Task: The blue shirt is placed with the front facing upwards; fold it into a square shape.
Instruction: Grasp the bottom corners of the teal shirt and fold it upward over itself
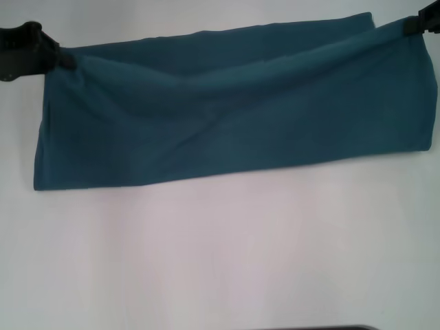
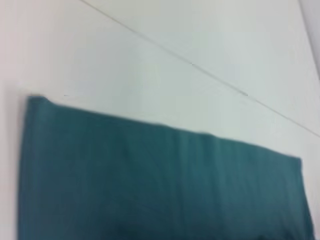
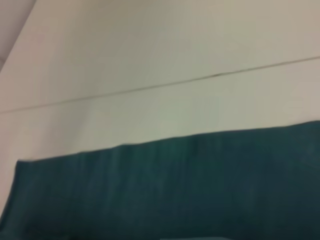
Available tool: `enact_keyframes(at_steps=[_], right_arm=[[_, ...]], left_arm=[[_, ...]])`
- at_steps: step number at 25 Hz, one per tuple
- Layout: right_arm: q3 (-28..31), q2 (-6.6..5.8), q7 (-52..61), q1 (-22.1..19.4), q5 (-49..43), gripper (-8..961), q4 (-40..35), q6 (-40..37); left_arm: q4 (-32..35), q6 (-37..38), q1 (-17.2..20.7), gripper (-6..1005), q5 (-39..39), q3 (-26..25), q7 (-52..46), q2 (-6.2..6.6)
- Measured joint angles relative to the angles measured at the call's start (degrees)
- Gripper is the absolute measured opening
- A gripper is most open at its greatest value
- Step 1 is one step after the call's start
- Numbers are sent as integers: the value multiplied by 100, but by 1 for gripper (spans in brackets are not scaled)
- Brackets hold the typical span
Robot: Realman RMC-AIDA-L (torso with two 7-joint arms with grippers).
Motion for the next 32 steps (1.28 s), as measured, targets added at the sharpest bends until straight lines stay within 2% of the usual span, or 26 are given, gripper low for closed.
enact_keyframes(at_steps=[5,9,14,23,32], right_arm=[[-105,62,54,-11,-4,35,327,650],[-372,227,57,-35,-23,35,540,1348],[-458,282,62,3,-24,35,547,1662],[-786,357,224,343,-43,36,590,2359],[-1180,425,233,511,-62,57,1087,3331]], left_arm=[[21,-533,-32,16,43,113,-13,-105],[163,-784,-94,16,89,205,-26,-157],[352,-1034,-227,16,230,210,-47,-161],[376,-1324,-389,16,257,232,-132,-150],[471,-2112,-567,16,263,642,-133,-203]])
